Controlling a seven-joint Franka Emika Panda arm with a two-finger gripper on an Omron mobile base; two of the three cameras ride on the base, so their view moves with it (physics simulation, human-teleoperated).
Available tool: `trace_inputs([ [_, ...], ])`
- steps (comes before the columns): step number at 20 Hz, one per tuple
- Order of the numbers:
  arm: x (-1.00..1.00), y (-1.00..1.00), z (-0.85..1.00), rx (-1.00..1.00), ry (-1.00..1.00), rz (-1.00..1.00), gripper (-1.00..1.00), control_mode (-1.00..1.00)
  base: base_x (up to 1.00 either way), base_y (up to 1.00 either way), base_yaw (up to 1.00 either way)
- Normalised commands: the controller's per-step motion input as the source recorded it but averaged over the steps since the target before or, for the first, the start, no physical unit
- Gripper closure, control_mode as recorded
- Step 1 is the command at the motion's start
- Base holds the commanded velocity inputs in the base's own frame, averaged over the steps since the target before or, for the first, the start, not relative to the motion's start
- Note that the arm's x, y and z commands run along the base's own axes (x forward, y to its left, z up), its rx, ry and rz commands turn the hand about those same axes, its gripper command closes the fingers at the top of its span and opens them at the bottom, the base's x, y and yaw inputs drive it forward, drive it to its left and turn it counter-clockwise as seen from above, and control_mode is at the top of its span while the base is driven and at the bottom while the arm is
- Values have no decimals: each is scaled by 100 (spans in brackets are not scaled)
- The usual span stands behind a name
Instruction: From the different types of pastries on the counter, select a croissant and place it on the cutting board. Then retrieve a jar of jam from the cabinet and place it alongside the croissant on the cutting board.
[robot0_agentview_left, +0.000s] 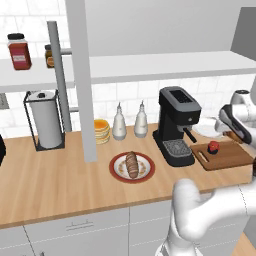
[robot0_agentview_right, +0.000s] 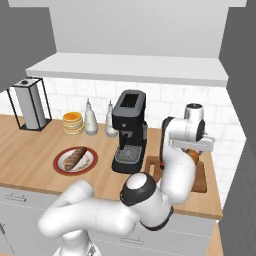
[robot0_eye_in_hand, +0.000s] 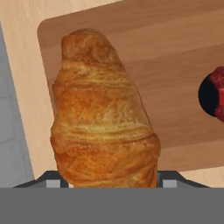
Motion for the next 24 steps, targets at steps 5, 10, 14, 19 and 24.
trace_inputs([
  [5,-29,31,-13,0,-5,-14,100,-100,0,0,0],
  [10,-44,-4,-11,0,-2,-7,100,-100,0,0,0],
  [14,-6,0,-19,0,-1,-9,100,-100,0,0,0],
  [19,0,0,-19,0,-1,-5,100,-100,0,0,0],
  [24,0,-3,-23,0,0,0,100,-100,0,0,0],
])
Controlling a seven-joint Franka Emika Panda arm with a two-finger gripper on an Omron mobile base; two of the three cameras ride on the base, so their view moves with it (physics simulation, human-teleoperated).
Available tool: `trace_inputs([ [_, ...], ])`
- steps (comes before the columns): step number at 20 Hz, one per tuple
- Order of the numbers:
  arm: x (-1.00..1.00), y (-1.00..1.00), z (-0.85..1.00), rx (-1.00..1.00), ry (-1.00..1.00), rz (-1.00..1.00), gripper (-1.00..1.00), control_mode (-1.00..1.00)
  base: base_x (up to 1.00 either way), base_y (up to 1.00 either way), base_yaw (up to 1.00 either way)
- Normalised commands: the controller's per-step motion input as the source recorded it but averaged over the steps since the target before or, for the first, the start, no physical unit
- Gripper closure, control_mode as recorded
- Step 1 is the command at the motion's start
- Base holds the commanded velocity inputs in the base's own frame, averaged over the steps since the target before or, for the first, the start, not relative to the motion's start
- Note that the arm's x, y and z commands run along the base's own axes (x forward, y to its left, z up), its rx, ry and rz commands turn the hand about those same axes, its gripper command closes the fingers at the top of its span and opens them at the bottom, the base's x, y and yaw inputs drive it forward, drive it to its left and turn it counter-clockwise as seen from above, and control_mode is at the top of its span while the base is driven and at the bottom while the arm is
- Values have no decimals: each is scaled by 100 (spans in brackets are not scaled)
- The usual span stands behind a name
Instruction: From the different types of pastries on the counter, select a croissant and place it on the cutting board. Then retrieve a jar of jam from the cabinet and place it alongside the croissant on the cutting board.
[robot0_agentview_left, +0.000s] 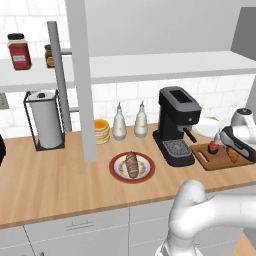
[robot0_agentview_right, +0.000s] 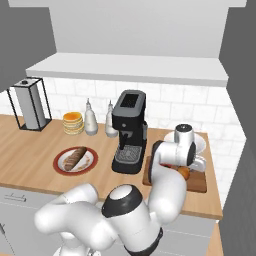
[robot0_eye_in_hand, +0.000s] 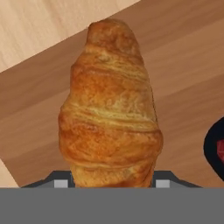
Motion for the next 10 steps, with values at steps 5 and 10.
trace_inputs([
  [5,2,0,-11,0,0,0,-100,-100,0,0,0],
  [10,1,0,14,0,0,0,-100,-100,0,0,0],
])
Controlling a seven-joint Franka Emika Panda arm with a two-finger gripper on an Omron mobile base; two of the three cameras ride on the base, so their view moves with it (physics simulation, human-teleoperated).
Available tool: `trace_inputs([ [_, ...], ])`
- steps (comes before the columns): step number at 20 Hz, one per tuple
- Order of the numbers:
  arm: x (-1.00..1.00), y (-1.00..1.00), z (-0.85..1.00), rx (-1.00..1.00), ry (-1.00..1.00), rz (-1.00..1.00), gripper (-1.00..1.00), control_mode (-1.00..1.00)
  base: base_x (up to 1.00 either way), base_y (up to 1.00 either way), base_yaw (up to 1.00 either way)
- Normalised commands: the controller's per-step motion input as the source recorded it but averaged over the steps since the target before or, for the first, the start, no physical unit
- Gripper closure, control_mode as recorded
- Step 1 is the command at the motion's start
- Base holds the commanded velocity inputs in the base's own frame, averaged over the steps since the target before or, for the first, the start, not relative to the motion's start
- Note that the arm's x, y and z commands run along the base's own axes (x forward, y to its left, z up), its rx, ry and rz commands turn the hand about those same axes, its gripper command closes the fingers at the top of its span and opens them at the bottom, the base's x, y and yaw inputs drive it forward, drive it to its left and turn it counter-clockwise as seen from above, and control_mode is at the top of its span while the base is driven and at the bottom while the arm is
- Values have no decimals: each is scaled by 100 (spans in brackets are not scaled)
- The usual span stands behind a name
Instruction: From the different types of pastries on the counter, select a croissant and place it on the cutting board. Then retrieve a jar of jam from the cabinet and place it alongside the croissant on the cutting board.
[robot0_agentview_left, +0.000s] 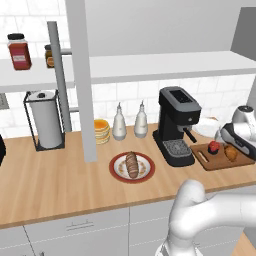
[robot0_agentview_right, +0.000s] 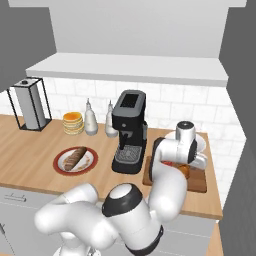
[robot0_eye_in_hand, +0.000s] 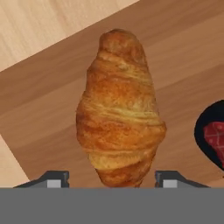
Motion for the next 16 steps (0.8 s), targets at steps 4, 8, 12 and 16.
trace_inputs([
  [4,15,0,3,0,0,0,-100,-100,0,0,0],
  [8,29,0,18,0,0,0,-100,-100,0,0,0],
  [12,-13,-30,85,0,0,0,-100,-100,0,0,0],
  [16,-96,-14,53,-3,-2,0,-100,-100,0,0,0],
])
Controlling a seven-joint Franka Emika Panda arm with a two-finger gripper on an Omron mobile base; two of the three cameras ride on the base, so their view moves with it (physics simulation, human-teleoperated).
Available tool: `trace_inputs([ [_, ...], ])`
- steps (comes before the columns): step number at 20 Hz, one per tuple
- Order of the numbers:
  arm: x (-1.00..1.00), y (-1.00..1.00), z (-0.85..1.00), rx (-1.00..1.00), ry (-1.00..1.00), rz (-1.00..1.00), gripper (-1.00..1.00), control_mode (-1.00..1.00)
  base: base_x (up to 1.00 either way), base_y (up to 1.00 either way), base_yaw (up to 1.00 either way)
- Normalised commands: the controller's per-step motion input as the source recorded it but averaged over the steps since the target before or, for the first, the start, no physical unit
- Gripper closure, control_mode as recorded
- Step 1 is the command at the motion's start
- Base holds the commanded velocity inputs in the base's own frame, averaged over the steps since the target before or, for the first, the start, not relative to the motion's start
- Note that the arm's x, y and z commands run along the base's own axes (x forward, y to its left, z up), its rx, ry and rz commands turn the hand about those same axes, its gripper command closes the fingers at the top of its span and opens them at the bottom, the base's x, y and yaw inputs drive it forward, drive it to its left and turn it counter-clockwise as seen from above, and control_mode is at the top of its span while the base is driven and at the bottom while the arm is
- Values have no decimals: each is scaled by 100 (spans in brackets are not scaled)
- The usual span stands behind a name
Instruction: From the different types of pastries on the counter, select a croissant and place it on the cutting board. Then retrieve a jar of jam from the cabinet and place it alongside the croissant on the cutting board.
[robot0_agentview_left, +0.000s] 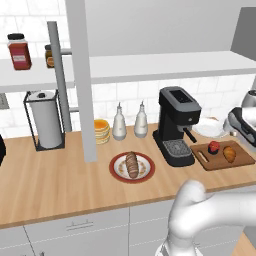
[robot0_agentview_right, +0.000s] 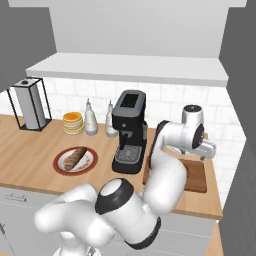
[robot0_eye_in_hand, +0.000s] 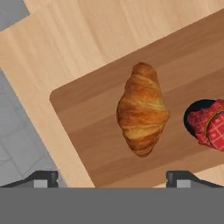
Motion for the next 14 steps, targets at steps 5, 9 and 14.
trace_inputs([
  [5,-100,2,1,-2,-12,0,-100,-100,0,0,0],
  [9,-100,0,7,-6,-13,0,-100,-100,0,0,0],
  [14,-100,0,7,-7,-9,0,-100,-100,0,0,0],
])
